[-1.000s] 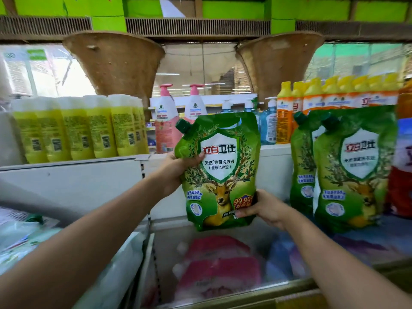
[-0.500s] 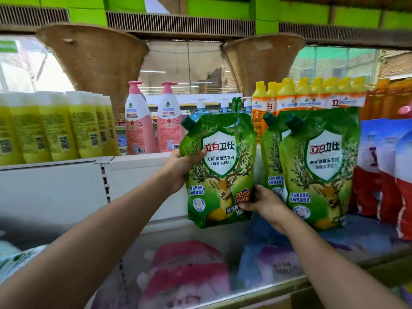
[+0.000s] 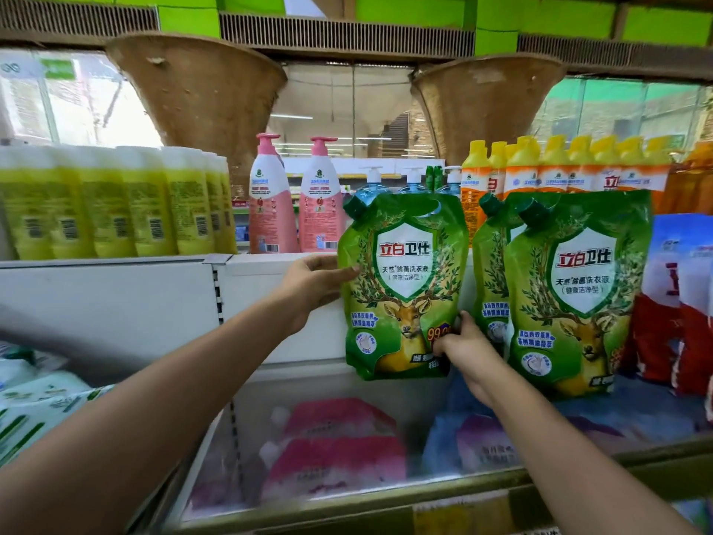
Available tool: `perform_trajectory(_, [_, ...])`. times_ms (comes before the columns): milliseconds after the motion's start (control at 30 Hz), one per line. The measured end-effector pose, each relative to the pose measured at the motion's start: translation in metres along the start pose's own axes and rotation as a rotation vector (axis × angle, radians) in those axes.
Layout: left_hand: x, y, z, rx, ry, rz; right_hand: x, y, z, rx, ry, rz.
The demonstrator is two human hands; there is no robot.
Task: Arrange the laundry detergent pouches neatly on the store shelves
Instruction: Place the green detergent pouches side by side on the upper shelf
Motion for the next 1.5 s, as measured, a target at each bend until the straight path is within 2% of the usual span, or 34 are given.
perform_trajectory(100, [0.012,-0.022,0.016,-0.037,-0.069,-0.017,0.005,0.007,0.012,-0.039,0.002,0.012])
perform_trajectory(233, [0.019,-0.029,0.036,0.014,-0.108,-0.102,0.018,0.01,0.031,-0.021,0.003,0.013])
perform_trajectory(433, [0.015,-0.011,0.037,0.038,-0.055,-0.136,0.018,0.006,0.048,0.024,0.004,0.062])
perform_trajectory(567, [0.003,0.002,0.031,0.022,0.041,-0.101,-0.031,-0.002,-0.002,0.019,-0.003,0.227])
perform_trajectory(733, [-0.007,0.016,0.015,0.049,0.091,0.04,-0.003,0.003,0.001,0.093,-0.005,0.069])
perform_trajectory(833, [0.002,0.031,0.003,0.058,0.049,0.098,0.0,0.008,0.002,0.16,-0.014,-0.026])
perform_trajectory(1033, [0.013,0.028,0.015,-0.122,0.041,0.208,0.015,0.011,0.012,0.264,-0.101,-0.14])
perform_trajectory(1267, [0.001,0.018,0.079,-0.188,0.113,0.207,0.022,0.008,0.056,0.307,-0.152,-0.122])
perform_trajectory(1500, [-0.006,0.054,0.123,-0.191,0.118,0.193,0.025,-0.039,0.091,0.324,-0.128,-0.093])
Point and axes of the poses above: each hand's wrist, its own z-axis away from the middle knuckle, its own y-axis out of the palm, x = y × z, the point moved 10 cm from there along -z, towards the middle knuckle, and after that the axes turned 6 degrees about -y, right-handed, at the moved point
